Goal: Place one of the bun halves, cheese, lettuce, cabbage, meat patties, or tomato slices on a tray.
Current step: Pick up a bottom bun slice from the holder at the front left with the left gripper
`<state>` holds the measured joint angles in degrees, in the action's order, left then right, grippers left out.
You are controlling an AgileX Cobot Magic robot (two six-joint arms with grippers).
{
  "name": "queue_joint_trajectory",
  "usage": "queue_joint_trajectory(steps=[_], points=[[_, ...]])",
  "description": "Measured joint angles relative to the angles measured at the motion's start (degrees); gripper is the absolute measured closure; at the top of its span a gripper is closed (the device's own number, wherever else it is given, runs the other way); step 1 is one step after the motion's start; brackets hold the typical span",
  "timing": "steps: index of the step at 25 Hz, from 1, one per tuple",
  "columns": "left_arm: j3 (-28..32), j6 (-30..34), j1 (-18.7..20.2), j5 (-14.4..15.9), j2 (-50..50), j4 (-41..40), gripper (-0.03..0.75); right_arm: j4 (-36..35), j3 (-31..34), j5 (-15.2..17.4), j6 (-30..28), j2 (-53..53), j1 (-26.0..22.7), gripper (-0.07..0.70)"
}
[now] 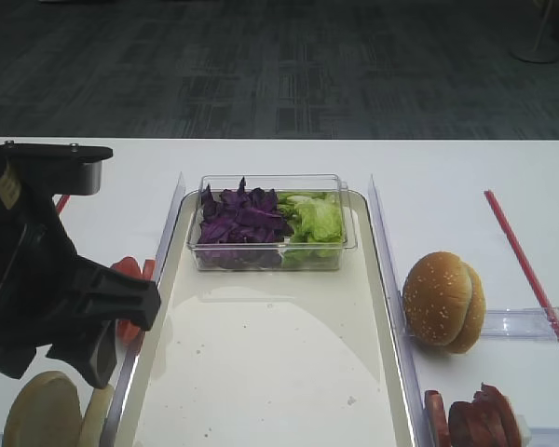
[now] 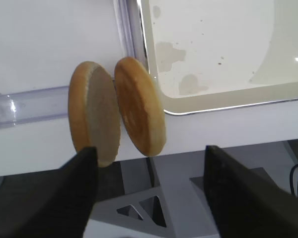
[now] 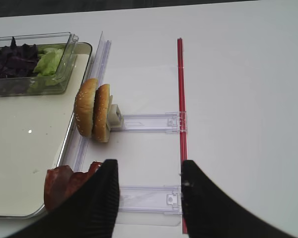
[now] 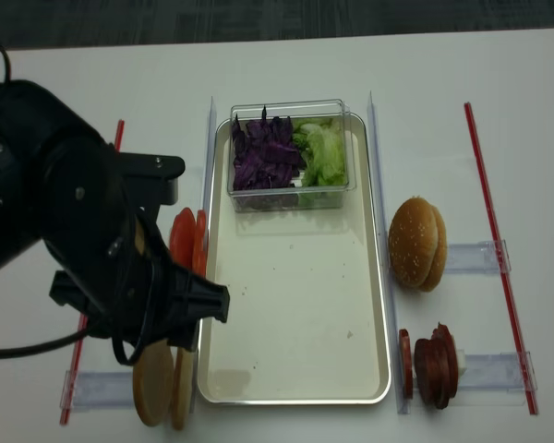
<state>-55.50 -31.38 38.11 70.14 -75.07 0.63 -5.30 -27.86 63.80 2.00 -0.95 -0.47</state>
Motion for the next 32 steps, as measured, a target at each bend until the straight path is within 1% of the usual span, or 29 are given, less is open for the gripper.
queue_joint_trajectory(steps=[4, 5, 10, 14, 18, 26, 32], points=[[0.0, -4.7, 3.3, 0.0, -0.1, -1.9, 0.281, 0.0, 0.0, 0.0, 0.0, 0.0, 0.0, 0.295], [0.0, -4.7, 3.3, 0.0, -0.1, -1.9, 0.281, 0.0, 0.0, 0.0, 0.0, 0.0, 0.0, 0.295], [0.0, -8.7, 6.1, 0.0, -0.6, -3.4, 0.281, 0.0, 0.0, 0.0, 0.0, 0.0, 0.0, 0.295], [0.0, -10.5, 7.6, 0.0, -2.6, -3.9, 0.281, 0.0, 0.0, 0.0, 0.0, 0.0, 0.0, 0.295], [0.0, -12.6, 8.2, -0.2, -5.5, -3.9, 0.281, 0.0, 0.0, 0.0, -0.2, 0.0, 0.0, 0.295], [0.0, -14.3, 8.5, -0.5, -8.4, -4.0, 0.281, 0.0, 0.0, 0.1, -0.2, 0.0, 0.0, 0.295], [-0.1, -16.1, 8.5, -0.7, -10.1, -6.4, 0.281, 0.0, 0.0, 0.1, -0.2, 0.0, 0.0, 0.295]])
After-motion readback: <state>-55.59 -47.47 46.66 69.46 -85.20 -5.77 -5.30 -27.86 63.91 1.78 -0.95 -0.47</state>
